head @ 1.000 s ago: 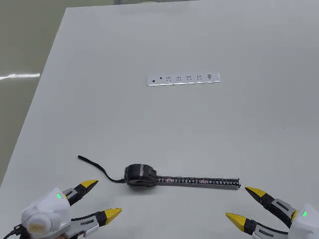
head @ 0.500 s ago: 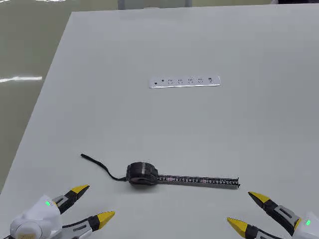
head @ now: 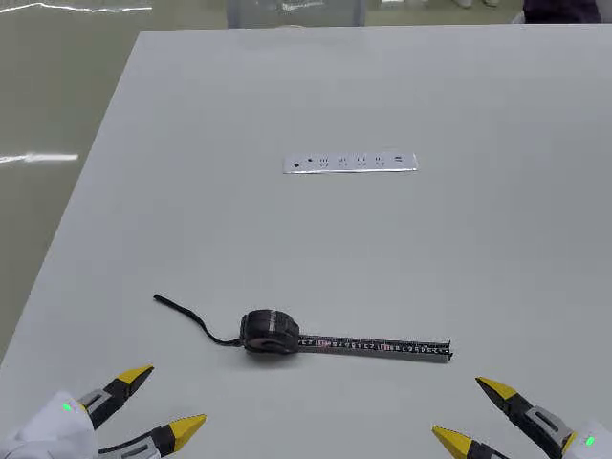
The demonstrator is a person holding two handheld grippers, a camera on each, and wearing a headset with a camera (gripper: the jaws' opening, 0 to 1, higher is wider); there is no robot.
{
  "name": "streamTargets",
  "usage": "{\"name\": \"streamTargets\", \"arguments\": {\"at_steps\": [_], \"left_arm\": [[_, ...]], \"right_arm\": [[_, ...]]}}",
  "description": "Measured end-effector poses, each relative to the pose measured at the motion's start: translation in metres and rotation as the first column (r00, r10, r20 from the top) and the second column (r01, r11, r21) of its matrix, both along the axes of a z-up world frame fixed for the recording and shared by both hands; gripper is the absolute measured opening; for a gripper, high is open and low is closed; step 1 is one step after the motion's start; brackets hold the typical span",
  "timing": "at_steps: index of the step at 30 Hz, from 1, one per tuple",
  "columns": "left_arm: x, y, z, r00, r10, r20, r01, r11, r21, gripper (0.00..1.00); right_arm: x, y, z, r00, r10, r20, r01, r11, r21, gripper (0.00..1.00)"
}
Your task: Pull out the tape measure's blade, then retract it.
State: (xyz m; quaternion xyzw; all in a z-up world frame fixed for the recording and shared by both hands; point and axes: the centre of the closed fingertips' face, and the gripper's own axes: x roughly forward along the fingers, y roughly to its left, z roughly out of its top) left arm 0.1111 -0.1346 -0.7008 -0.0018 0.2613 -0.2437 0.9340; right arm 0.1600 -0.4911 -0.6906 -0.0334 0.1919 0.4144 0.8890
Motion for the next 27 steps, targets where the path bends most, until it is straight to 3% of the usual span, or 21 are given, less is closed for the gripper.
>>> {"name": "streamTargets", "arguments": {"at_steps": [14,27], "left_arm": [[0.003,0.006,0.005,0.999,0.031,0.013,-0.030,0.999,-0.032,0.64],[0.004,0.004,0.005,0.999,0.039,0.017,-0.038,0.999,-0.039,0.64]], "right_arm": [[-0.017,-0.001,0.000,1.000,-0.029,-0.012,0.028,0.999,-0.014,0.58],[-0.017,0.004,-0.003,1.000,-0.025,-0.015,0.025,0.999,-0.031,0.59]]}}
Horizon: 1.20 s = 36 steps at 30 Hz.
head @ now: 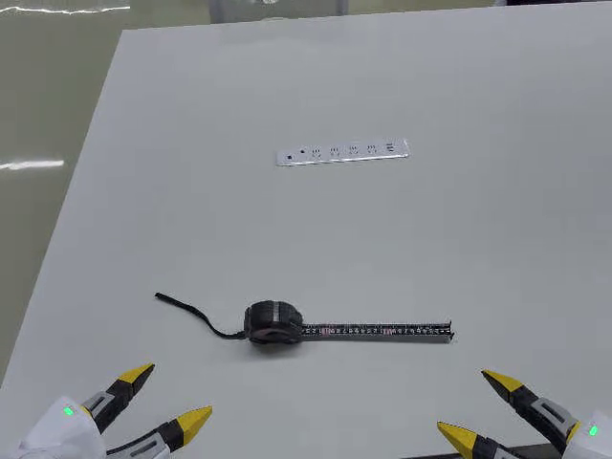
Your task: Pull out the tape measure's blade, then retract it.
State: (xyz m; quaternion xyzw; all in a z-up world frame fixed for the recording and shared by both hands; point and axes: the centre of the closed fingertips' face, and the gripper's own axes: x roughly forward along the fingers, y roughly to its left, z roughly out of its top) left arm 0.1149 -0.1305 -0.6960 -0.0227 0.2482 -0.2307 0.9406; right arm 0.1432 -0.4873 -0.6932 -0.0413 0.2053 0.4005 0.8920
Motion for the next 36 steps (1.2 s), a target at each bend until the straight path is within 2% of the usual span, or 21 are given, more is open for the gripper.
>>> {"name": "streamTargets", "arguments": {"at_steps": [6,15,31,36], "left_arm": [[-0.002,-0.005,-0.004,1.000,-0.002,-0.010,0.002,1.000,-0.002,0.64],[0.001,-0.010,-0.001,1.000,0.000,-0.002,0.000,1.000,-0.003,0.64],[0.002,-0.014,-0.001,1.000,-0.020,-0.011,0.020,1.000,0.008,0.64],[0.005,-0.010,0.002,1.000,-0.001,-0.006,0.001,1.000,0.000,0.64]], "right_arm": [[0.003,0.000,0.000,1.000,0.006,0.003,-0.006,1.000,0.006,0.59],[0.005,-0.007,0.001,1.000,0.016,0.006,-0.016,1.000,0.002,0.59],[0.008,-0.009,0.000,1.000,0.013,0.010,-0.013,1.000,0.006,0.59],[0.011,-0.012,0.000,1.000,0.010,0.011,-0.011,1.000,0.007,0.59]]}}
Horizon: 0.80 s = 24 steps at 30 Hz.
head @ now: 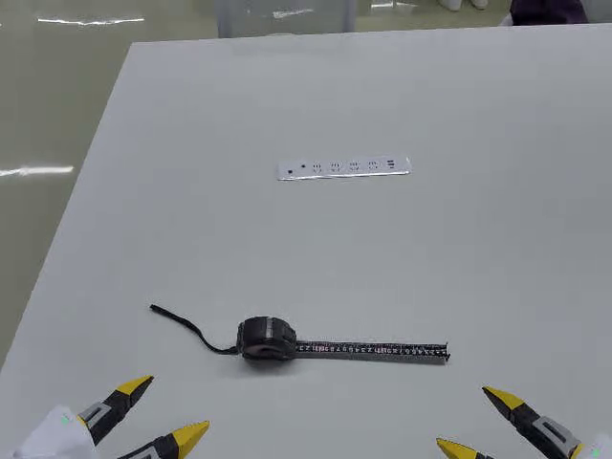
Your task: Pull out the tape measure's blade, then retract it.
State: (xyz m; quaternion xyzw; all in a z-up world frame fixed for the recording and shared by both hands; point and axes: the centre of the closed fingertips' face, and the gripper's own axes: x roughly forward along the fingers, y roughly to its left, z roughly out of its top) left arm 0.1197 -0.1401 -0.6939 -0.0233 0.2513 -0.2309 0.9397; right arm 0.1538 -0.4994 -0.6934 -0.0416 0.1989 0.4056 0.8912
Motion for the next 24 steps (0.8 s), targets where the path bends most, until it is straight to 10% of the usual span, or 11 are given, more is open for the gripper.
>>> {"name": "streamTargets", "arguments": {"at_steps": [24], "left_arm": [[0.0018,0.0018,0.0014,1.000,0.011,0.001,-0.011,1.000,0.009,0.64]], "right_arm": [[0.0061,-0.0012,-0.0022,1.000,0.019,0.005,-0.019,1.000,0.007,0.59]]}}
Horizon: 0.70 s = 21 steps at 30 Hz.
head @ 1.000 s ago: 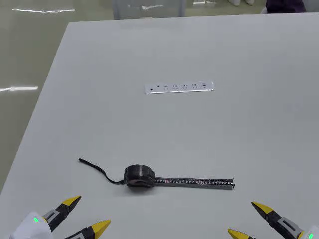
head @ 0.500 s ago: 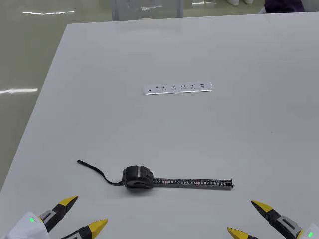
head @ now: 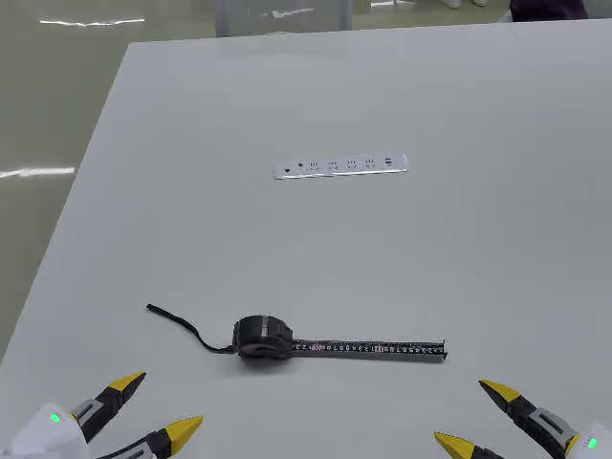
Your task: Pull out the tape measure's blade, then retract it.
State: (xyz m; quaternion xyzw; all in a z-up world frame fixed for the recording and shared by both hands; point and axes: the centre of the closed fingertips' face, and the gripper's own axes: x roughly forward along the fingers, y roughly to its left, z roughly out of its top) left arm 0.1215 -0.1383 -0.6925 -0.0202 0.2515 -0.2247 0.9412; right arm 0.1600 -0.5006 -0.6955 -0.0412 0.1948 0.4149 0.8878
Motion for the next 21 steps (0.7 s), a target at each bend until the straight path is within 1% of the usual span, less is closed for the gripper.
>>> {"name": "streamTargets", "arguments": {"at_steps": [4,11,14,16,17,21], "left_arm": [[0.001,0.001,0.001,1.000,0.004,0.001,-0.004,1.000,-0.003,0.64],[0.004,-0.002,0.003,1.000,-0.009,-0.005,0.009,1.000,-0.003,0.65],[0.006,-0.005,0.004,1.000,-0.016,-0.008,0.016,1.000,-0.003,0.65],[0.008,-0.008,0.005,1.000,-0.031,-0.005,0.031,0.999,0.007,0.65],[0.009,-0.010,0.006,0.999,-0.036,-0.010,0.037,0.999,0.010,0.65],[0.016,-0.015,0.009,0.999,-0.049,-0.011,0.049,0.999,0.005,0.66]], "right_arm": [[0.000,0.002,0.000,1.000,0.005,-0.001,-0.005,1.000,0.001,0.58],[0.001,0.005,0.000,1.000,0.014,0.000,-0.014,1.000,0.005,0.58],[0.002,0.006,0.001,1.000,0.015,0.000,-0.015,1.000,0.009,0.58],[0.002,0.007,0.001,1.000,0.021,0.000,-0.021,1.000,0.009,0.58],[0.002,0.007,0.000,1.000,0.023,0.000,-0.023,1.000,0.009,0.58],[0.004,0.008,0.001,1.000,0.023,0.002,-0.023,1.000,0.012,0.58]]}}
